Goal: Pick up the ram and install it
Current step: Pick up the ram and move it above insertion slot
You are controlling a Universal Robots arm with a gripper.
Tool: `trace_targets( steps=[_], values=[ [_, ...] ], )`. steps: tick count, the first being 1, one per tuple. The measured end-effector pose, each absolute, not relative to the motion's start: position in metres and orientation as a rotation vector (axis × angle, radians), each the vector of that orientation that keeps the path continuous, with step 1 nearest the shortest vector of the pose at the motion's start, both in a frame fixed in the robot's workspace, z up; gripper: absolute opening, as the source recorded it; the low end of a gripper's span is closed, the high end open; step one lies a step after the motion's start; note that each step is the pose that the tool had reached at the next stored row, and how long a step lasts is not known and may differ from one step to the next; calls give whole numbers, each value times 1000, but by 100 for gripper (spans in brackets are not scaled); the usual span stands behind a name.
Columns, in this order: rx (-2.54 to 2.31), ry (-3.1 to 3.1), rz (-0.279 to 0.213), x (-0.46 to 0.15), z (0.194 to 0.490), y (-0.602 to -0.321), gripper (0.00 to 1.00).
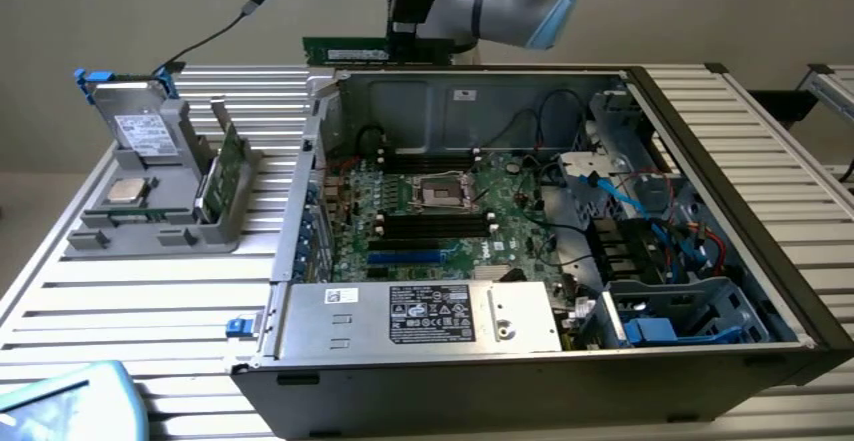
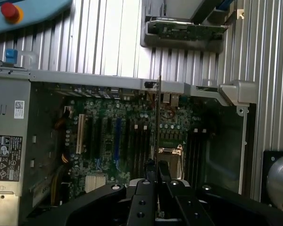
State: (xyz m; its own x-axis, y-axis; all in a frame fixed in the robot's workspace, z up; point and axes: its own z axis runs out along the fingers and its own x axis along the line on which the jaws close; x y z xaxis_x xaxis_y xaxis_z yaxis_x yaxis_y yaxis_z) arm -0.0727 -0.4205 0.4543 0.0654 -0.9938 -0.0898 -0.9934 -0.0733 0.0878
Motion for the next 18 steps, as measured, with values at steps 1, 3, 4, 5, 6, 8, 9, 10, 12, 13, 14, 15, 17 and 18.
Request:
trace_targets(
  steps=[1, 3, 4, 5, 6, 8, 9, 10, 12, 13, 14, 15, 17, 18],
  values=[
    [2293, -2138, -197, -69, 454, -421, 13],
    [2297, -2141, -195, -61, 454, -421, 13],
    [2300, -2143, -194, -57, 454, -421, 13],
    [2302, -2145, -192, -54, 454, -421, 13],
    [2304, -2147, -191, -51, 454, -421, 13],
    [2308, -2150, -187, -46, 454, -421, 13],
    [2311, -2152, -185, -44, 454, -421, 13],
    [2313, -2154, -182, -42, 454, -421, 13],
    [2315, -2162, -176, -41, 454, -420, 13],
    [2314, -2169, -175, -41, 454, -421, 13],
    [2310, -2177, -177, -40, 454, -420, 13],
    [2305, -2183, -178, -39, 453, -420, 13],
    [2297, -2193, -178, -37, 451, -420, 13],
    [2292, -2199, -177, -36, 450, -420, 13]
  ],
)
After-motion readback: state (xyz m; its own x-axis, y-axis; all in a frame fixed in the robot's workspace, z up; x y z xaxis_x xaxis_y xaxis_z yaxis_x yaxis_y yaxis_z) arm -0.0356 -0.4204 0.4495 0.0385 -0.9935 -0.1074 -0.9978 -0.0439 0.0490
